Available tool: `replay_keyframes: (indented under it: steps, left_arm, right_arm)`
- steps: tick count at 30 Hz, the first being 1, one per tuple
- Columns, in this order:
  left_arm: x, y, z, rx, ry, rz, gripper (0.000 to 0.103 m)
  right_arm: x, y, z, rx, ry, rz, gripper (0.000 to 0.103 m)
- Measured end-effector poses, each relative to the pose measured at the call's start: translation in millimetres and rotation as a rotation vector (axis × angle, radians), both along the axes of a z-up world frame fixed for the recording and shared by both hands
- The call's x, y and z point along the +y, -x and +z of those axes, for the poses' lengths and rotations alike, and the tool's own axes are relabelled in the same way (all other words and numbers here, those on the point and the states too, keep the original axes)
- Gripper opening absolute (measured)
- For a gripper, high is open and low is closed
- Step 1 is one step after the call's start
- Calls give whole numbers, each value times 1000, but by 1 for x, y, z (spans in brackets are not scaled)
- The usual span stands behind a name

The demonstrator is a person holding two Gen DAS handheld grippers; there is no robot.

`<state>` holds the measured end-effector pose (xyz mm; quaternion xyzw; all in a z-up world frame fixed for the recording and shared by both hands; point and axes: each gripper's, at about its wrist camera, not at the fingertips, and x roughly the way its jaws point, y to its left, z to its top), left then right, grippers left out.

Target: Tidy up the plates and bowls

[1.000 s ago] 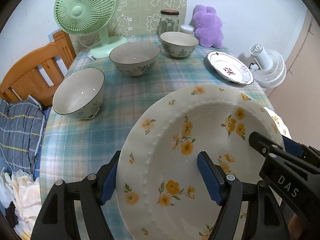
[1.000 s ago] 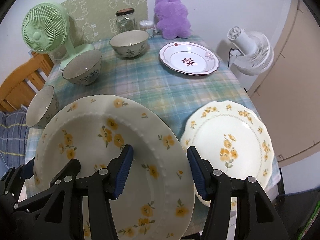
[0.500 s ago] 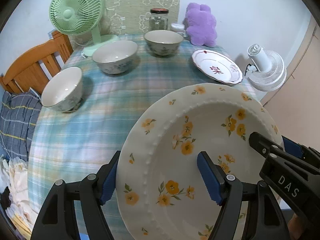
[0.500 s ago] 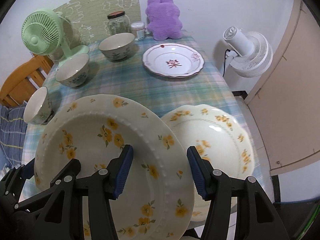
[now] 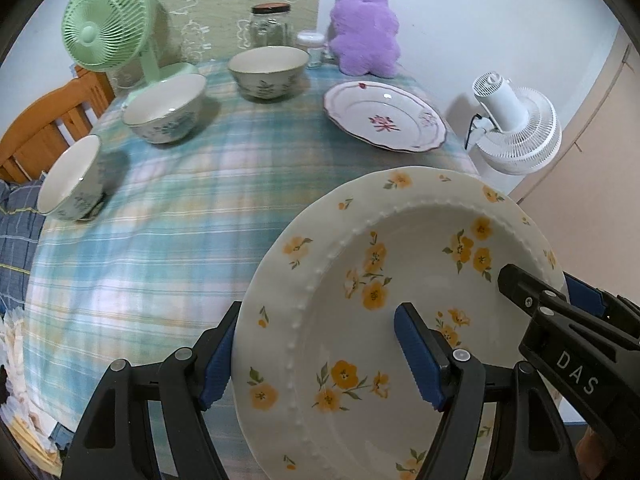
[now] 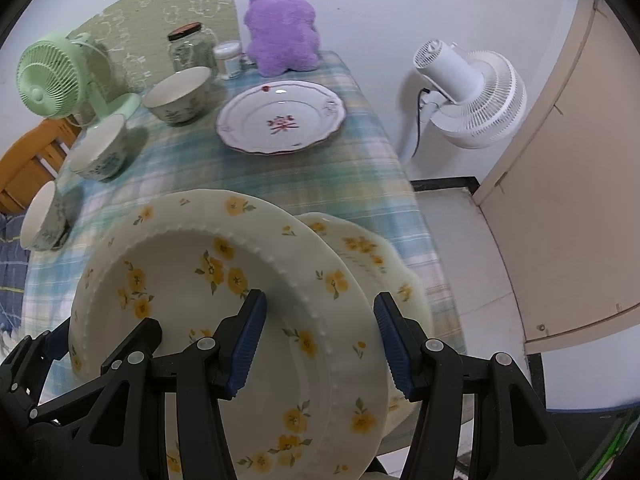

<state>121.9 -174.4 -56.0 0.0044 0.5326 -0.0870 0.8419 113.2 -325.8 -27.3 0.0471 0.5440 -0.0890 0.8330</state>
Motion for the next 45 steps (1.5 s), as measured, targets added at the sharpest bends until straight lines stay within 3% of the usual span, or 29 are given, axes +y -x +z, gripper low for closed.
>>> replay_keyframes:
  steps: [15, 30, 45]
  left_arm:
    - [-54, -13, -29, 58, 12, -30, 75]
    - [-72, -17, -53, 109, 1, -43, 75]
    - [-83, -15, -58, 57, -88, -26, 80]
  right_arm:
    - [-56, -7, -26, 61, 17, -33, 60]
    - [-79, -9, -53, 127, 10, -50, 60]
    - [-83, -13, -65, 129, -3, -45, 59]
